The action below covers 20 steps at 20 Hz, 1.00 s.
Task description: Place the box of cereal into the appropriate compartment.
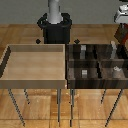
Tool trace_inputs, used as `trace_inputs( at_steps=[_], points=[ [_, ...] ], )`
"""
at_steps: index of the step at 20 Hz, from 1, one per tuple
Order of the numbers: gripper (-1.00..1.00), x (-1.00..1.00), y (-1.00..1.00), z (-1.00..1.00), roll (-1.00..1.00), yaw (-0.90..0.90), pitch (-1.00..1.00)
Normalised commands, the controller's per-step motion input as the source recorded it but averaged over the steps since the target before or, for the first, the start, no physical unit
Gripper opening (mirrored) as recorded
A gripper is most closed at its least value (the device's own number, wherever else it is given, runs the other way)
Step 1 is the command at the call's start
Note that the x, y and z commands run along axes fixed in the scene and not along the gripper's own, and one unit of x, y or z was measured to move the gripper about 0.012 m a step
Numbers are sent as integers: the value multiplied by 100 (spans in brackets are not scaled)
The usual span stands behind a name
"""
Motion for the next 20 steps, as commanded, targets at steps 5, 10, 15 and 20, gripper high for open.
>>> trace_inputs(
  at_steps=[5,10,15,20],
  points=[
    [-100,0,0,-80,0,0,0],
    [-100,0,0,-100,0,0,0],
    [-100,0,0,-100,0,0,0],
    [-100,0,0,-80,0,0,0]
  ],
)
